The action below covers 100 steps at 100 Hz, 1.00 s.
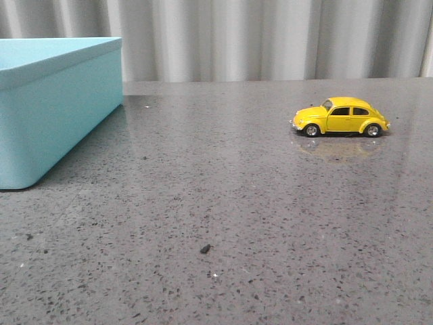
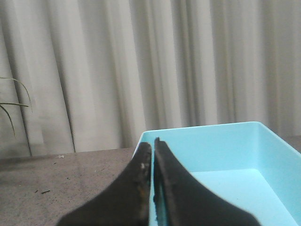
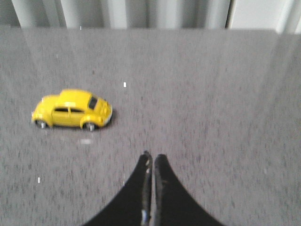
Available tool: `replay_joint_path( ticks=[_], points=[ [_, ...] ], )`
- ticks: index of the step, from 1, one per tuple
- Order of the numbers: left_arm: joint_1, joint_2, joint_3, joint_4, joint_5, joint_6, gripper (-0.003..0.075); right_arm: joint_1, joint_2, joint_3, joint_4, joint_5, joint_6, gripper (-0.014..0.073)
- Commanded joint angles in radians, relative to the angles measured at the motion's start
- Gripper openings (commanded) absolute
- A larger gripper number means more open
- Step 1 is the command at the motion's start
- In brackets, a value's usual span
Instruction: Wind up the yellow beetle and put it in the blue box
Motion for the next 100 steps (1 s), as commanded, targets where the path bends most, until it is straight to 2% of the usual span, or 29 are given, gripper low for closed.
replay_joint_path(
  ticks=[1,7,22,50,64,77,100],
  points=[
    [0.002,0.027,-0.05,0.0,-0.072,-0.011,-0.0021,-0.003,0.034,-0.049,0.014,-0.162,-0.001,-0.0061],
    [0.002,0.027,-0.056,0.0,-0.07,-0.011,-0.0021,-0.003,0.051,-0.079,0.014,-0.156,-0.001,-0.0061],
    [0.002,0.027,-0.058,0.0,-0.065,-0.011,-0.0021,0.005,0.131,-0.236,0.014,0.02,-0.001,-0.0061],
    [0.002,0.027,-0.058,0.0,-0.063,-0.011,-0.0021,0.106,0.369,-0.512,0.016,0.271,-0.001,-0.0061],
    [0.002,0.027,-0.058,0.0,-0.063,-0.011,-0.0021,0.127,0.488,-0.613,0.016,0.327,-0.001,-0.0061],
    [0.002,0.027,-0.058,0.0,-0.063,-0.011,-0.0021,0.127,0.574,-0.673,0.073,0.364,0.0,-0.0061],
    [0.002,0.027,-0.058,0.0,-0.063,-0.011,-0.0021,0.127,0.748,-0.82,0.134,0.549,0.0,-0.0061]
  ],
)
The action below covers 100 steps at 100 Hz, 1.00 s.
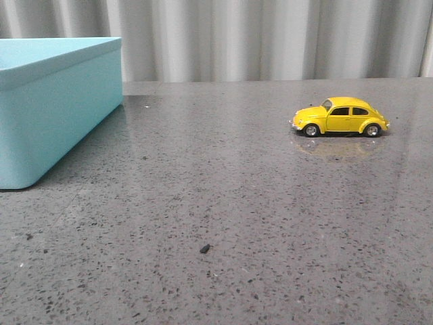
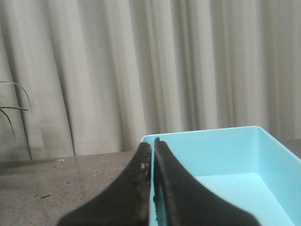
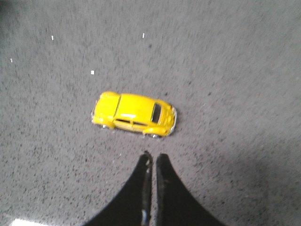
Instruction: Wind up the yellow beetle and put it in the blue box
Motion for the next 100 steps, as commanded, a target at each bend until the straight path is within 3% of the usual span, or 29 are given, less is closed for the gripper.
replay_joint_path(
  ticks=[1,32,100],
  points=[
    [0.002,0.016,-0.038,-0.001,-0.065,-0.011,-0.0021,0.001,0.048,-0.094,0.036,0.016,-0.002,-0.0061],
    [0.002,0.016,-0.038,-0.004,-0.065,-0.011,-0.0021,0.001,0.231,-0.261,0.065,0.144,-0.002,-0.006],
    [0.002,0.016,-0.038,-0.004,-0.065,-0.011,-0.0021,0.087,0.519,-0.472,0.002,0.23,0.04,-0.0057]
  ],
)
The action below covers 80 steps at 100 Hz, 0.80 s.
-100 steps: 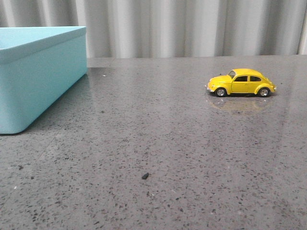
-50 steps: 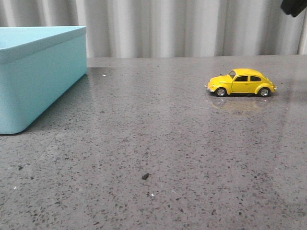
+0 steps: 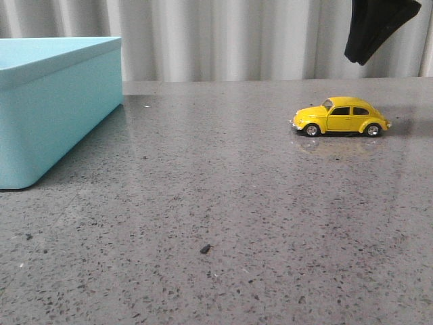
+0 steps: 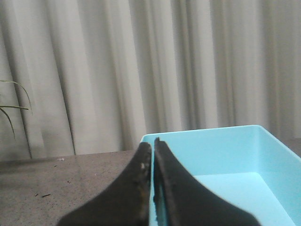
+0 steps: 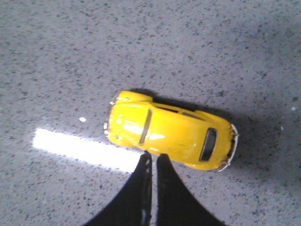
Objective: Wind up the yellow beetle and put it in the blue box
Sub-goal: 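Lower the right gripper onto the yellow Beetle's roof and press down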
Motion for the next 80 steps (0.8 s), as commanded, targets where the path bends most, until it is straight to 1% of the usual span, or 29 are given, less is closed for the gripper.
replay_joint_path(
  ticks=[1,41,55,80],
  points=[
    [0.002,0.016,-0.038,-0.004,-0.067,-0.011,-0.0021,0.005,-0.017,-0.057,-0.014,-0.007,0.008,-0.0057],
    [0.002,0.016,-0.038,-0.004,-0.067,-0.011,-0.0021,0.008,0.06,-0.111,-0.012,0.024,0.012,-0.0057],
    [0.002,0.016,-0.038,-0.004,-0.067,-0.011,-0.0021,0.01,0.092,-0.136,-0.012,0.064,0.012,-0.0057],
    [0.002,0.016,-0.038,-0.004,-0.069,-0.011,-0.0021,0.014,0.114,-0.136,-0.012,0.081,0.012,-0.0057]
  ],
)
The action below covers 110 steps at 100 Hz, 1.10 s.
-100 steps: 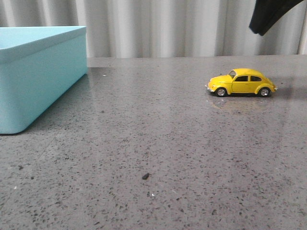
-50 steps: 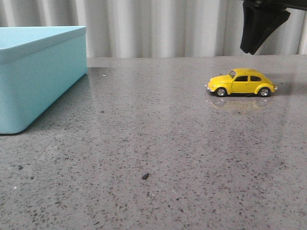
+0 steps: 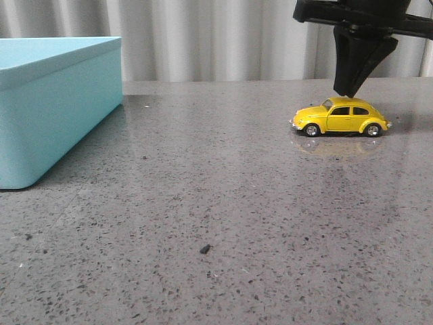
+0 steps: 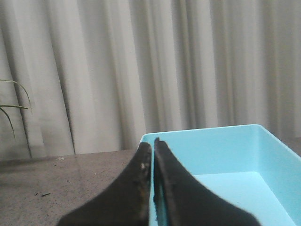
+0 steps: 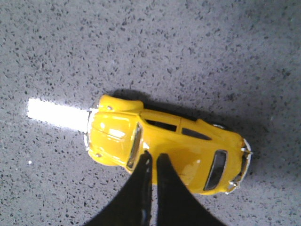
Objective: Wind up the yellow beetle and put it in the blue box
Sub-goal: 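Lower the right gripper onto the yellow Beetle's roof and press down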
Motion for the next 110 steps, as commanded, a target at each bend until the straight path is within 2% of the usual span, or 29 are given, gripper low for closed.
replay_joint_path(
  ticks=[1,62,79,110],
  points=[
    [0.002,0.016,-0.038,-0.004,-0.072,-0.011,-0.0021,0.005,-0.041,-0.035,0.0,-0.008,0.001,-0.0057],
    [0.002,0.016,-0.038,-0.004,-0.072,-0.011,-0.0021,0.007,-0.003,-0.035,-0.003,-0.007,0.001,-0.0057],
    [0.002,0.016,-0.038,-0.004,-0.072,-0.011,-0.0021,0.007,-0.003,-0.035,-0.079,0.007,0.038,-0.0057],
    [0.002,0.016,-0.038,-0.004,-0.072,-0.011,-0.0021,-0.008,-0.003,-0.035,-0.121,0.03,0.053,-0.0057]
  ],
)
